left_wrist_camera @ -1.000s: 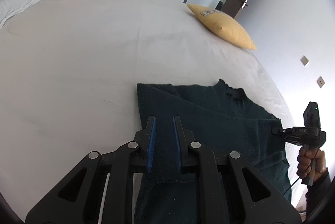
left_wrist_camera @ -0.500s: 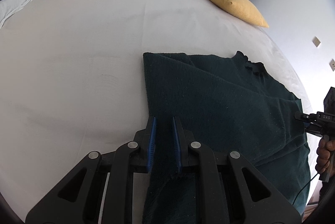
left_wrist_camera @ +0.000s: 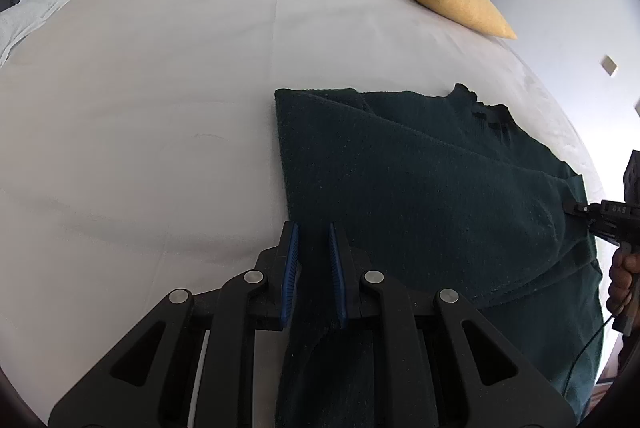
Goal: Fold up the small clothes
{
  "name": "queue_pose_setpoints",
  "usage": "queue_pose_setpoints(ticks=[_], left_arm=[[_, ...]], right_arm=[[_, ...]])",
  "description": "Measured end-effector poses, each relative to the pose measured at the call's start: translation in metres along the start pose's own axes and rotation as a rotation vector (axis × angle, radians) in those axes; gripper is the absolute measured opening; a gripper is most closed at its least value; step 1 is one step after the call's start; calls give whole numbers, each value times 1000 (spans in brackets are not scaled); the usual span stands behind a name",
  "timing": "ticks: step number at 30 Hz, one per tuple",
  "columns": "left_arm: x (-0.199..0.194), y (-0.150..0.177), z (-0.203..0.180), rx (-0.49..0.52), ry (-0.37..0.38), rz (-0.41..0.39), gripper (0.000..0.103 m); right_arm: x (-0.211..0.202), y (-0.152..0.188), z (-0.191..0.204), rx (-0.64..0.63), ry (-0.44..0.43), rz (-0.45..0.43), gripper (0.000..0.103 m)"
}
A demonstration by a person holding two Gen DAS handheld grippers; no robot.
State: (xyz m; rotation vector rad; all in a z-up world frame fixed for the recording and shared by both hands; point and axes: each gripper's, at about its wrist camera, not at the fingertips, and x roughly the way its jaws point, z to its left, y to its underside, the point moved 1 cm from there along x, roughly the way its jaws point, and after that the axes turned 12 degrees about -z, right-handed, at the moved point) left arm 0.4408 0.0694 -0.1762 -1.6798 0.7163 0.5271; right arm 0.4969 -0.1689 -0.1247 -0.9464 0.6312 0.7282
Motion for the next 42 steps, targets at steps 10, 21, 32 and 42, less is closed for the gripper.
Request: queue_pose_setpoints(ticks=[10, 21, 32, 42], left_arm=[[-13, -27, -40, 86, 15, -96, 15], [-8, 5, -25, 34, 80, -38, 15], [-132, 78, 4, -56, 147, -31, 54], [-225, 178, 40, -178, 238, 113, 82]], right_arm=[[-19, -4, 40, -36, -149, -94, 30], [-41, 8, -37, 170, -106, -192, 44], [-177, 105, -61, -33, -69, -213, 70], [-235, 195, -95, -69, -57, -98, 71]])
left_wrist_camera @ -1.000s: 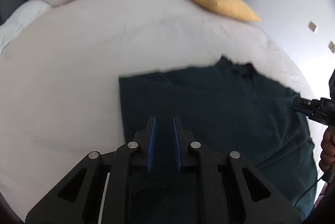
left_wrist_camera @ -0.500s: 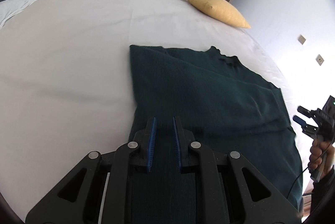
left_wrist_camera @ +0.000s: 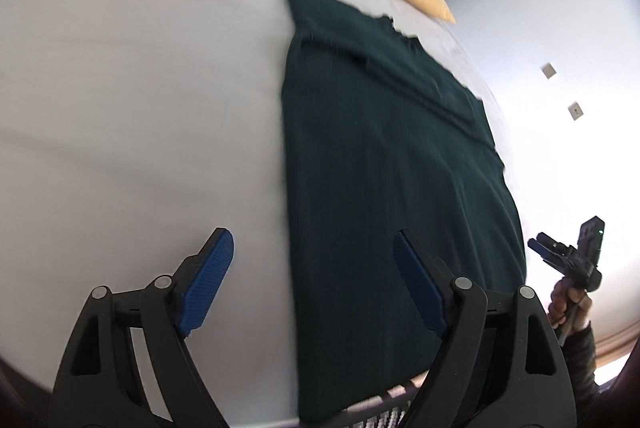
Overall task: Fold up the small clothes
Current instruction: 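Open both tools and lift them off the folded sweater strip, then grasp the sweater hem with both tools and lift it toward the collar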
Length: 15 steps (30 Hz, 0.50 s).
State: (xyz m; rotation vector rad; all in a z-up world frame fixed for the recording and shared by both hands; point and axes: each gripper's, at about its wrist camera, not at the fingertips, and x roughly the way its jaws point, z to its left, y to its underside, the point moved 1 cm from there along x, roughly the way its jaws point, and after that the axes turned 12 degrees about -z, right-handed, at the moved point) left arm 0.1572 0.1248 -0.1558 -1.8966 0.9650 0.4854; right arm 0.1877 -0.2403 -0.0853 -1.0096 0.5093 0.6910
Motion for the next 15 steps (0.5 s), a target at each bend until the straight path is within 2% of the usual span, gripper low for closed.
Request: queue_pose_setpoints(ticks=[4, 10, 15], left_arm=[[-13, 34, 1, -10, 27, 57, 82], [-19, 60, -5, -17, 64, 107, 82], [-8, 54, -1, -62, 87, 130, 82]], right_arm=[[-14, 23, -14, 47, -18, 61, 71], [-24, 50, -27, 105, -27, 107, 71], [-20, 58, -34, 174, -50, 129, 71]])
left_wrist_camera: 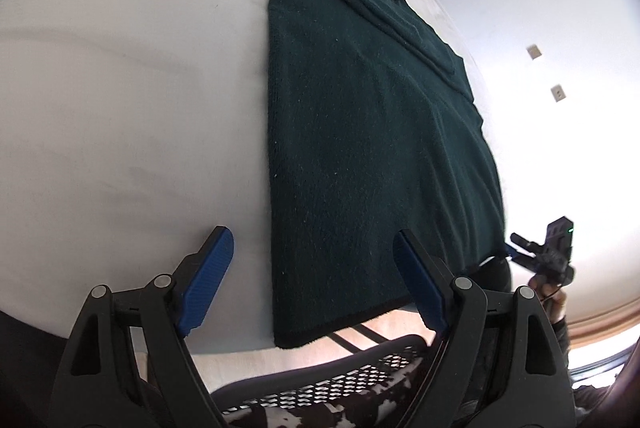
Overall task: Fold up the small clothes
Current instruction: 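Grasp the sweater hem with both tools and lift it toward the collar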
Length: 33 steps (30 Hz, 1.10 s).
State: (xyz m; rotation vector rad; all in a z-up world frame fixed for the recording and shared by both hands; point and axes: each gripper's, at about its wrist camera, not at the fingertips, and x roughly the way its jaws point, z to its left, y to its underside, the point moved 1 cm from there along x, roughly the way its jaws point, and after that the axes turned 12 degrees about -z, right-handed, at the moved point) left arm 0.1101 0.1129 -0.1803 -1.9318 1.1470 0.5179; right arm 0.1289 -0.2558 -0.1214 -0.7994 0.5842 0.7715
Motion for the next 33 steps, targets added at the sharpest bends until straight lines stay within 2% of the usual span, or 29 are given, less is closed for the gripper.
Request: queue_pose_setpoints(ticks=[7, 14, 15, 16, 17, 18, 19, 23, 28, 31, 33], left_arm=[[-6, 5, 11, -99, 65, 41, 82], [-2, 7, 15, -153, 88, 69, 80], [-2, 7, 16, -159, 87, 72, 76], [-1, 7, 17, -157, 73, 83, 64], [1, 7, 17, -156, 58, 94, 56], [2, 8, 18, -162, 49, 105, 38], [3, 10, 22, -178, 42, 120, 29], [3, 15, 33, -251, 82, 122, 29], [3, 21, 46, -340, 136, 118, 30], [3, 25, 47, -338, 141, 118, 31], [6, 27, 46, -336, 140, 117, 31]], right_arm=[[2, 2, -8, 96, -64, 26, 63], [7, 7, -8, 119, -90, 53, 56], [8, 7, -8, 125, -96, 56, 56], [9, 7, -8, 129, -101, 57, 55], [10, 8, -8, 133, -105, 57, 55], [10, 9, -9, 137, -108, 57, 54], [10, 9, -9, 144, -111, 57, 52], [9, 9, -13, 168, -120, 51, 46], [11, 10, -15, 182, -141, 50, 45], [14, 11, -13, 176, -149, 56, 44], [17, 12, -11, 171, -148, 63, 39]])
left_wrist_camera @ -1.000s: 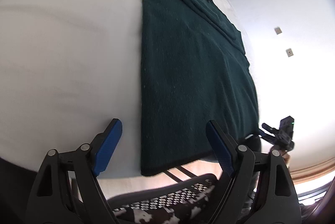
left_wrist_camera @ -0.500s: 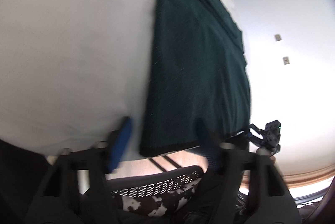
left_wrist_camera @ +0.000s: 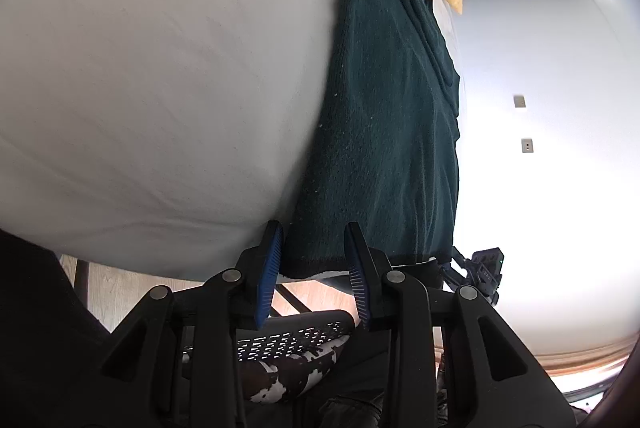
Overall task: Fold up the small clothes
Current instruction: 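Grasp the sweater hem with both tools and lift it toward the collar, then carry the hem over toward the collar with both tools, folding the strip in half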
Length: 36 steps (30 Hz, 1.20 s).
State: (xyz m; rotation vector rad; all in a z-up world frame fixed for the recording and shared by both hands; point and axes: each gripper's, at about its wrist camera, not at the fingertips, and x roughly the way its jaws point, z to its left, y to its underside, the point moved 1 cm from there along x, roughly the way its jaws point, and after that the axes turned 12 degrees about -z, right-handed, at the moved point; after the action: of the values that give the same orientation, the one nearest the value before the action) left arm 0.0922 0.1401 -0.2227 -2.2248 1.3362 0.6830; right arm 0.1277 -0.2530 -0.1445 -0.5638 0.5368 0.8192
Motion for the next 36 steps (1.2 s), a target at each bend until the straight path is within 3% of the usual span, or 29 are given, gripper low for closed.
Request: queue_pose_setpoints(ticks=[3, 5, 6, 13, 20, 24, 36], left_arm=[[2, 2, -5, 18, -7, -13, 30], [3, 5, -11, 49, -13, -24, 6], [3, 6, -12, 58, -11, -25, 4], [-6, 6, -21, 69, 44, -77, 4], [-25, 1, -30, 23, 163, -150, 4], [-34, -5, -36, -8, 241, -203, 4], [-42, -24, -51, -64, 358, -256, 4]], right_arm=[[0, 1, 1, -9, 11, 6, 22], [-1, 2, 2, -23, 20, 3, 14], [-3, 3, 3, -28, 22, -2, 13], [-15, 1, 10, -74, 32, -40, 11], [-24, -1, 18, -96, -10, -74, 10], [-21, -1, 16, -99, 17, -57, 10], [-31, -26, 52, -120, -122, -97, 10]])
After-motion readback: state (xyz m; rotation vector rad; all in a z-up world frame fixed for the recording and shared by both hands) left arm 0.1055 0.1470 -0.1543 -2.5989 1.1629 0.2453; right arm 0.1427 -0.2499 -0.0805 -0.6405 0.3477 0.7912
